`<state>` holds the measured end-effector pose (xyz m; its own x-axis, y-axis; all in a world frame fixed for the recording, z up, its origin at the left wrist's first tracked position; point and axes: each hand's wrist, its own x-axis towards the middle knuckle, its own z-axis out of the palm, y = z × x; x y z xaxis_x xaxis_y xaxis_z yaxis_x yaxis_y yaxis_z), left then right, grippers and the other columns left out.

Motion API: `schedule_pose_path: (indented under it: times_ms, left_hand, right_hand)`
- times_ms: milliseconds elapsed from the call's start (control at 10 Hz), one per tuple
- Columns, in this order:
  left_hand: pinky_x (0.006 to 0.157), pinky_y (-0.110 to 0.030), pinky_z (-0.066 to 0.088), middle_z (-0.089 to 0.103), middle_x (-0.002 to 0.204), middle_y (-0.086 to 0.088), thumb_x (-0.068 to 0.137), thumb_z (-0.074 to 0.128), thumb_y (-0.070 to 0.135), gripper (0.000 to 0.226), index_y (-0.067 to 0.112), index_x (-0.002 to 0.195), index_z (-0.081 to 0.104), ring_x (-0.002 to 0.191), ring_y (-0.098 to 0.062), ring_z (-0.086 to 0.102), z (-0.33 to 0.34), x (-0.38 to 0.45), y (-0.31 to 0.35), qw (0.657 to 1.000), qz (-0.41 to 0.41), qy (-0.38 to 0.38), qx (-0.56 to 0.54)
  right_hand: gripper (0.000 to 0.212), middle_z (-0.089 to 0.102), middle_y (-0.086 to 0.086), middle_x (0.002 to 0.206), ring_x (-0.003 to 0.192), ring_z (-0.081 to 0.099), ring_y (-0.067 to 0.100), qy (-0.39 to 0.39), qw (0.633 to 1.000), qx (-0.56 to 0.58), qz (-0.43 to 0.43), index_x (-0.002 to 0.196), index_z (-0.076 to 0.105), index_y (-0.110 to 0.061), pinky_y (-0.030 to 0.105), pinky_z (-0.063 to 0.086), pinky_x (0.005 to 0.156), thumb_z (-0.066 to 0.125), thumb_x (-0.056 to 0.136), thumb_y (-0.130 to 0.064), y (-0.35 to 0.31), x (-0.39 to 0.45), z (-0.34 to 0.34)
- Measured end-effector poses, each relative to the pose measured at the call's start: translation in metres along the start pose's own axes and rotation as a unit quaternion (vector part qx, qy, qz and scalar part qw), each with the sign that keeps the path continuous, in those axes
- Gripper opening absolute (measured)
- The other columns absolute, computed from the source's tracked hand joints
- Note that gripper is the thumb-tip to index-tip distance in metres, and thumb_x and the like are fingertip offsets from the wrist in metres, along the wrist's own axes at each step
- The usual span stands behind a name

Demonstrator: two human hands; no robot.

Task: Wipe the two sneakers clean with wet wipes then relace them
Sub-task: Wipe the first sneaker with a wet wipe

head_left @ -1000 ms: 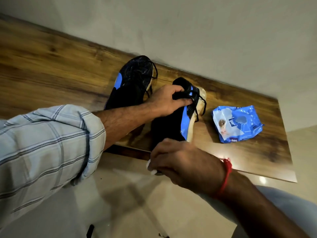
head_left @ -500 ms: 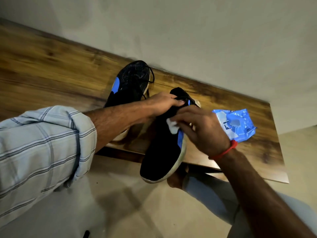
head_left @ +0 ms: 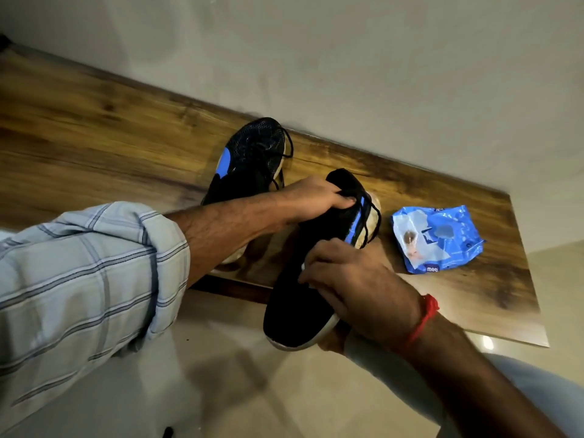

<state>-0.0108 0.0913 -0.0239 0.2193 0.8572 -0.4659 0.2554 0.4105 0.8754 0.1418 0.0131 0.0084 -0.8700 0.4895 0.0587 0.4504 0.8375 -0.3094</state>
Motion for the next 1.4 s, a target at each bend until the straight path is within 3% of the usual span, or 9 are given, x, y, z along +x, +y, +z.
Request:
schedule_pose_path:
  times_ms: [100, 300, 400, 500, 600, 700, 1000, 1200, 1400]
  left_hand:
    - [0.064, -0.020, 0.045, 0.072, 0.080, 0.009, 0.097, 0.067, 0.035, 0.022, 0.021, 0.084, 0.077, 0.075, -0.005, 0.066, 0.005, -0.003, 0.007, 0.998, 0.020, -0.009, 0.063]
    - [0.062, -0.025, 0.039, 0.066, 0.077, 0.008, 0.098, 0.064, 0.039, 0.024, 0.022, 0.083, 0.075, 0.076, -0.008, 0.059, 0.005, -0.004, 0.013, 0.991, 0.042, 0.009, 0.129]
    - [0.080, -0.027, 0.050, 0.072, 0.098, 0.003, 0.098, 0.065, 0.038, 0.023, 0.020, 0.099, 0.079, 0.096, -0.013, 0.065, 0.005, -0.005, 0.013, 0.992, 0.037, -0.001, 0.124]
    - [0.094, -0.034, 0.052, 0.074, 0.105, -0.002, 0.098, 0.065, 0.037, 0.024, 0.017, 0.102, 0.079, 0.102, -0.018, 0.069, 0.001, -0.003, 0.012, 0.994, 0.031, -0.010, 0.103]
    - [0.102, -0.046, 0.051, 0.075, 0.108, -0.007, 0.095, 0.068, 0.037, 0.027, 0.013, 0.104, 0.077, 0.104, -0.025, 0.070, -0.005, 0.001, 0.009, 0.997, 0.022, 0.004, 0.076]
    - [0.100, -0.045, 0.053, 0.077, 0.102, -0.004, 0.089, 0.073, 0.038, 0.028, 0.014, 0.101, 0.077, 0.104, -0.024, 0.072, -0.005, 0.005, 0.003, 1.000, -0.005, -0.009, 0.014]
    - [0.070, -0.026, 0.048, 0.069, 0.075, 0.001, 0.097, 0.058, 0.032, 0.025, 0.016, 0.082, 0.070, 0.071, -0.014, 0.063, -0.002, 0.007, 0.000, 0.992, -0.048, -0.012, -0.117]
    - [0.076, -0.030, 0.049, 0.072, 0.078, -0.002, 0.098, 0.055, 0.041, 0.037, 0.019, 0.074, 0.074, 0.074, -0.018, 0.065, -0.006, 0.000, 0.000, 0.991, -0.062, -0.030, -0.117]
    - [0.073, -0.030, 0.057, 0.078, 0.101, -0.011, 0.089, 0.071, 0.053, 0.054, 0.005, 0.112, 0.072, 0.081, -0.021, 0.072, -0.005, -0.004, 0.003, 0.992, -0.028, -0.005, -0.122]
  right_hand:
    - [0.017, 0.067, 0.006, 0.094, 0.084, 0.065, 0.024, -0.014, 1.000, 0.011, -0.001, 0.093, 0.076, -0.012, 0.022, 0.041, 0.080, 0.066, 0.080, -0.007, 0.004, 0.003, -0.001]
    - [0.029, 0.068, 0.009, 0.095, 0.088, 0.066, 0.029, 0.084, 0.994, -0.010, 0.071, 0.095, 0.077, -0.008, 0.033, 0.052, 0.080, 0.051, 0.089, -0.019, 0.018, 0.010, 0.008]
    - [0.023, 0.070, 0.007, 0.090, 0.082, 0.066, 0.025, -0.028, 0.999, 0.029, -0.033, 0.091, 0.077, -0.010, 0.031, 0.053, 0.072, 0.056, 0.083, -0.012, -0.013, 0.006, 0.023]
    - [0.018, 0.070, 0.008, 0.092, 0.084, 0.066, 0.024, -0.017, 0.998, 0.043, -0.033, 0.092, 0.077, -0.009, 0.028, 0.050, 0.077, 0.066, 0.078, -0.005, -0.006, 0.002, 0.018]
    - [0.017, 0.068, 0.010, 0.097, 0.089, 0.066, 0.028, 0.143, 0.986, 0.006, 0.090, 0.095, 0.075, -0.006, 0.029, 0.047, 0.082, 0.062, 0.085, -0.003, 0.038, -0.001, -0.001]
    - [0.022, 0.068, 0.010, 0.099, 0.090, 0.067, 0.028, 0.232, 0.957, -0.013, 0.173, 0.098, 0.076, -0.006, 0.022, 0.046, 0.083, 0.065, 0.083, 0.005, 0.070, -0.002, -0.011]
    - [0.023, 0.064, 0.005, 0.108, 0.102, 0.062, 0.019, 0.254, 0.945, 0.015, 0.208, 0.102, 0.074, -0.008, 0.032, 0.051, 0.091, 0.071, 0.088, -0.027, 0.029, 0.000, 0.008]
    - [0.016, 0.068, 0.007, 0.106, 0.100, 0.064, 0.023, 0.245, 0.955, 0.018, 0.163, 0.106, 0.071, -0.008, 0.032, 0.051, 0.091, 0.064, 0.092, -0.005, 0.034, 0.001, 0.008]
    - [0.014, 0.070, -0.009, 0.094, 0.088, 0.062, 0.008, 0.341, 0.905, 0.036, 0.254, 0.096, 0.075, -0.016, 0.022, 0.049, 0.082, 0.072, 0.086, -0.006, 0.071, -0.007, -0.012]
